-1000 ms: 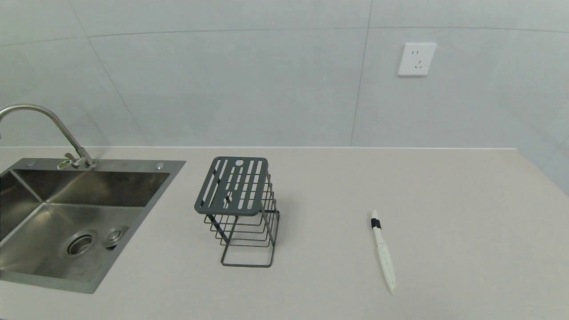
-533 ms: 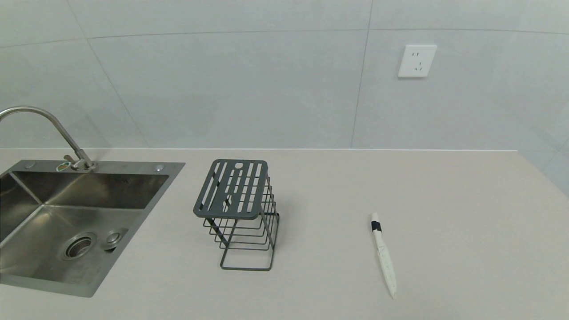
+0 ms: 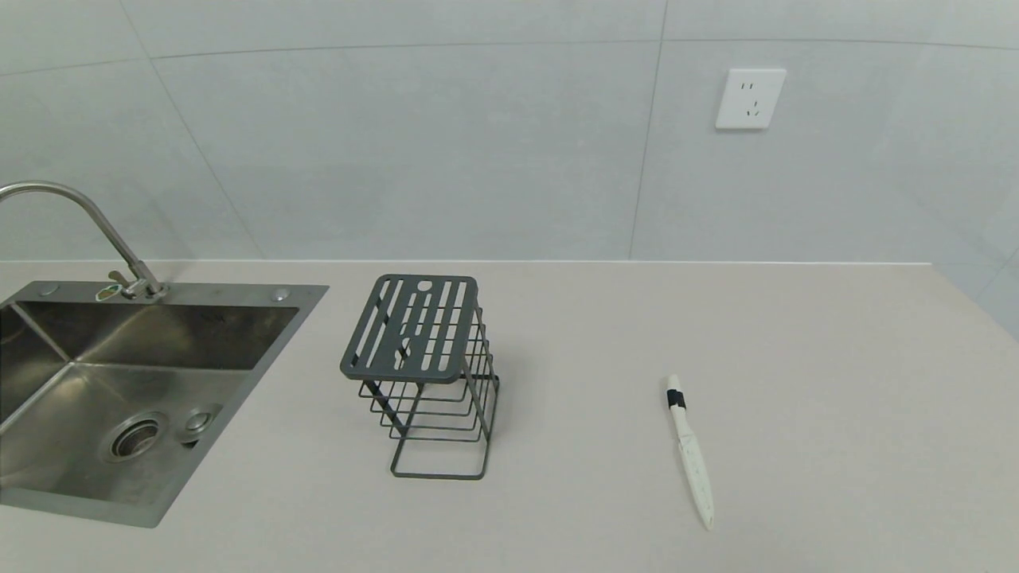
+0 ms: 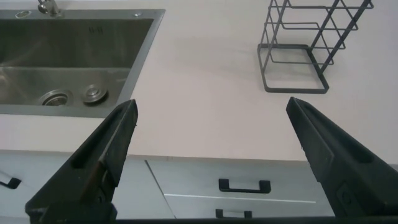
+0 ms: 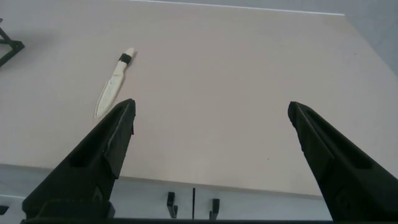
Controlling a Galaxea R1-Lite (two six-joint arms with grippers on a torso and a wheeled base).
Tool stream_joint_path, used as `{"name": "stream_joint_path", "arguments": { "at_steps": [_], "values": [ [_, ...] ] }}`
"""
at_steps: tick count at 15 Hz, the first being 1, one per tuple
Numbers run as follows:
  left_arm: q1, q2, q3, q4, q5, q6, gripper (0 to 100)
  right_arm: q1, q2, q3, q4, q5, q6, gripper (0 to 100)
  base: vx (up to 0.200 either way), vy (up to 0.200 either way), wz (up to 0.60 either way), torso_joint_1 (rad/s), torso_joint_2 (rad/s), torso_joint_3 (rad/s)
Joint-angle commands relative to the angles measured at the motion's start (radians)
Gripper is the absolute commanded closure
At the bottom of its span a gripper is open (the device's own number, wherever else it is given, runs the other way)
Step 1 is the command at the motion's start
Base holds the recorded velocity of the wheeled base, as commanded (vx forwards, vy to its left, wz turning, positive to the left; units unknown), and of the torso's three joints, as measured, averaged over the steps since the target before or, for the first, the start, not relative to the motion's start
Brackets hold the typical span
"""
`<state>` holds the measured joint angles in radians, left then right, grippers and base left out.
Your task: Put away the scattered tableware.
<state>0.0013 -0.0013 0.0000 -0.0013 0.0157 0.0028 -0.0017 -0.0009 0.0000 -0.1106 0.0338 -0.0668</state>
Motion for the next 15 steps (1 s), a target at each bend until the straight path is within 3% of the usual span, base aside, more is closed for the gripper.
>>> {"name": "stream_joint_path", "arguments": {
  "at_steps": [1,4,6,15],
  "values": [
    [0.000,0.001,0.000,0.000,0.000,-0.001,0,0.000,0.001,0.000,-0.037,0.024,-0.013,0,0.000,0.000,0.00,0.000,0.00,0.000],
    [0.000,0.001,-0.002,0.000,0.000,-0.003,0,0.005,0.030,-0.005,0.031,0.210,-0.014,0,0.000,0.000,0.00,0.000,0.00,0.000],
    [0.000,0.001,-0.002,0.000,0.000,-0.003,0,0.020,0.111,-0.005,0.063,0.273,-0.014,0,0.000,0.000,0.00,0.000,0.00,0.000],
    [0.000,0.001,-0.002,0.001,0.000,-0.004,0,0.230,0.538,-0.170,0.058,0.310,-0.016,0,0.000,0.000,0.00,0.000,0.00,0.000]
  ]
}}
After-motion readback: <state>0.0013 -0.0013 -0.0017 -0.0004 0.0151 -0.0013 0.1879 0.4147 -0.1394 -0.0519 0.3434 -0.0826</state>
